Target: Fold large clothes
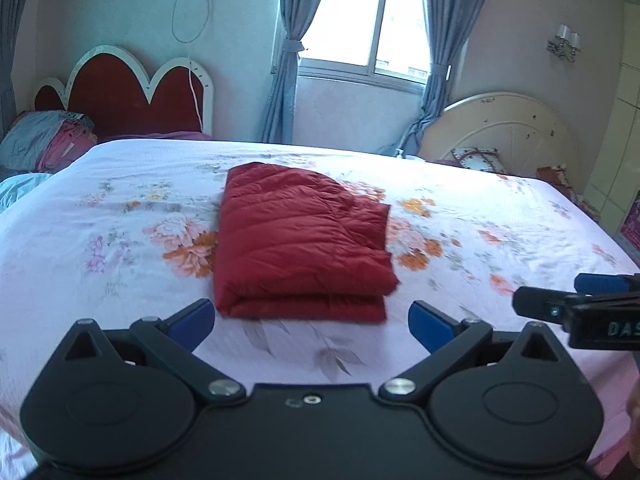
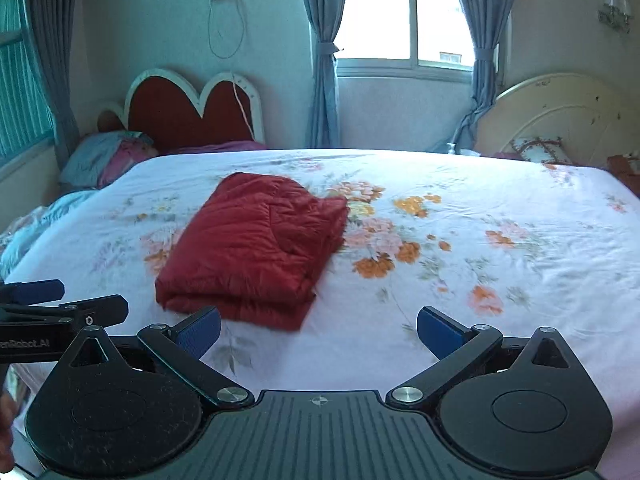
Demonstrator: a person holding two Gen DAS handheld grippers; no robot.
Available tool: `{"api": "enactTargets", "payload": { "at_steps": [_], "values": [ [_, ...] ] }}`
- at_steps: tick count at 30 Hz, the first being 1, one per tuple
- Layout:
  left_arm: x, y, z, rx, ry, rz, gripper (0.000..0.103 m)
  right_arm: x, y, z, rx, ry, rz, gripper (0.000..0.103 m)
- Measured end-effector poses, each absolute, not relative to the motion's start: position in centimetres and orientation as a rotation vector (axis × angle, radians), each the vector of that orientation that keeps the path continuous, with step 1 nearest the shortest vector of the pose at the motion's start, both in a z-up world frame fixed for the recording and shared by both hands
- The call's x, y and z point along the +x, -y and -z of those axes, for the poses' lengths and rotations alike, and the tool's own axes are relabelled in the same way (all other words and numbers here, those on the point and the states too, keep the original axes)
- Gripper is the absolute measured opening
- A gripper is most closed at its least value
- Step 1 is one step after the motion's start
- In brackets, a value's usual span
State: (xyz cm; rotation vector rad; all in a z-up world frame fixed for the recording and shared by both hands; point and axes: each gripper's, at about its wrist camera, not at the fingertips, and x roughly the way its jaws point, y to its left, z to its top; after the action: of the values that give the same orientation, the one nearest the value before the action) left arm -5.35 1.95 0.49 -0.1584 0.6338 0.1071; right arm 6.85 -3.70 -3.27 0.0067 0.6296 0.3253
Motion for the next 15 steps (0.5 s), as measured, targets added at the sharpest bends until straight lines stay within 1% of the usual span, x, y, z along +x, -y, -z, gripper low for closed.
{"api": "enactTargets", "payload": {
  "at_steps": [5,15],
  "values": [
    [-6.3,-1.8,0.1,-0.156,-0.654,-0.114,0.102,4.6,4.5,3.4,0.035,-0.656,-0.318,0.103],
    [-7.2,-2.0,-0.6,-0.146,-0.614,-0.116,0.102,3.3,4.6,2.2,0.042,-0.621,-0.309,0.103]
  ]
}}
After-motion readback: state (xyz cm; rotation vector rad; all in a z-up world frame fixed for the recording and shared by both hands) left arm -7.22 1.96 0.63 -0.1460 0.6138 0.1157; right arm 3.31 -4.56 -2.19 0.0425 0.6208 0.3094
